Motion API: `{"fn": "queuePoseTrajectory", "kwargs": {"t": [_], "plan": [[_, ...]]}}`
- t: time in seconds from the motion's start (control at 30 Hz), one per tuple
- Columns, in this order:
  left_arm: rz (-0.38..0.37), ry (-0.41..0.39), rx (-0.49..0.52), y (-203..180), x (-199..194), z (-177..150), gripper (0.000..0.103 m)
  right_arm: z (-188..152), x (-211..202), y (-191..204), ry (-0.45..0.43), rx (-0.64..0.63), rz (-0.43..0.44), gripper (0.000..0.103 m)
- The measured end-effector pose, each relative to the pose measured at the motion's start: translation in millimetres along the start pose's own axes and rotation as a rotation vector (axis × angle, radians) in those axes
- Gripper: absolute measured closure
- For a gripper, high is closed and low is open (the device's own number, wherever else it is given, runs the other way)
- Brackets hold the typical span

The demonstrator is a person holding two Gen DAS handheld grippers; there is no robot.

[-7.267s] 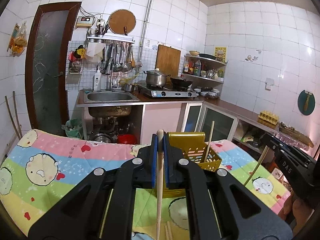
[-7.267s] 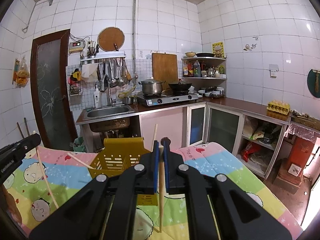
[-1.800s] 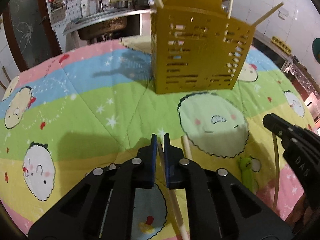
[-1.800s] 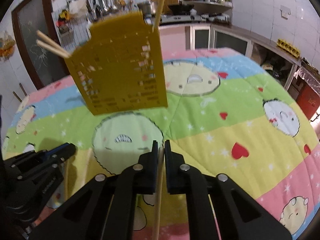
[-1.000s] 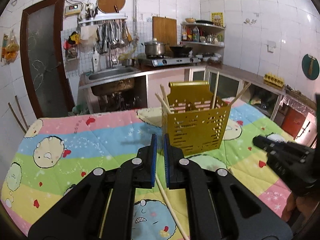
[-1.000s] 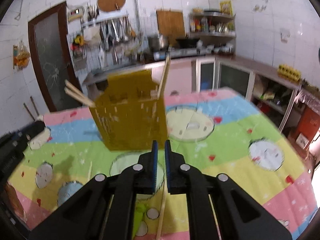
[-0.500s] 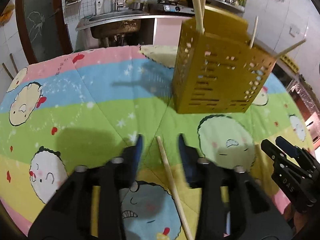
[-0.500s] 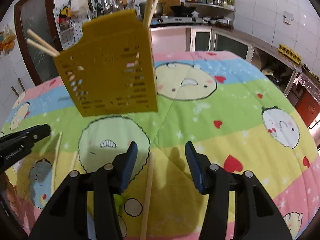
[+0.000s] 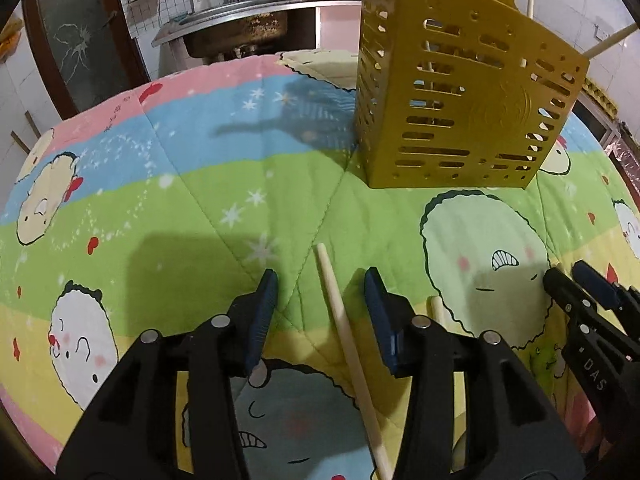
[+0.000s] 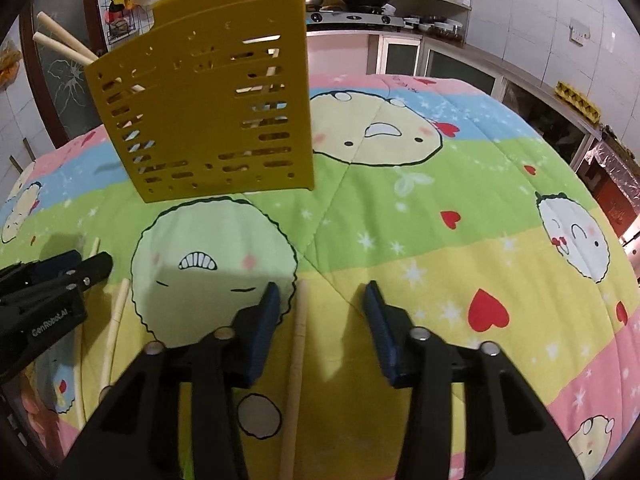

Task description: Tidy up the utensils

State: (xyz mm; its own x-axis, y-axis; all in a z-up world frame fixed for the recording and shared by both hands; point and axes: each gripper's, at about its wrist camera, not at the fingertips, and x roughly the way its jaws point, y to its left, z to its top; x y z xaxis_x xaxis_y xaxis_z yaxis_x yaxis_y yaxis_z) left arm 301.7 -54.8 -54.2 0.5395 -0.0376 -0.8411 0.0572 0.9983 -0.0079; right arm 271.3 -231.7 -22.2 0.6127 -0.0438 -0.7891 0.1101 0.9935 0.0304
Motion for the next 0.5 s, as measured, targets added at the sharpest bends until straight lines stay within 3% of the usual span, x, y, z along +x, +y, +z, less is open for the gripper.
{"fn": "queuePoseTrajectory", "kwargs": {"t": [0.1, 0.17, 0.33, 0.5], "plan": [[-0.010, 0.010, 0.003, -2.2, 1.5, 2.5, 0.068, 2.6, 1.0, 2.0, 0.015, 0.001, -0.006, 0.080], [-0.030, 0.018, 0.019, -3.8, 1.3, 3.4, 0.083, 4.5, 0.9, 2.7, 0.026, 0.002, 0.004, 0.090], [-0.042, 0.032, 0.040, -9.6, 2.9, 7.3, 0.095, 12.8, 6.1, 4.9, 0.042, 0.001, 0.009, 0.096], [-0.057, 0.021, 0.026, -10.1, 0.6, 10.8, 0.097, 19.5, 0.0, -2.6, 0.023, 0.031, 0.041, 0.097]]}}
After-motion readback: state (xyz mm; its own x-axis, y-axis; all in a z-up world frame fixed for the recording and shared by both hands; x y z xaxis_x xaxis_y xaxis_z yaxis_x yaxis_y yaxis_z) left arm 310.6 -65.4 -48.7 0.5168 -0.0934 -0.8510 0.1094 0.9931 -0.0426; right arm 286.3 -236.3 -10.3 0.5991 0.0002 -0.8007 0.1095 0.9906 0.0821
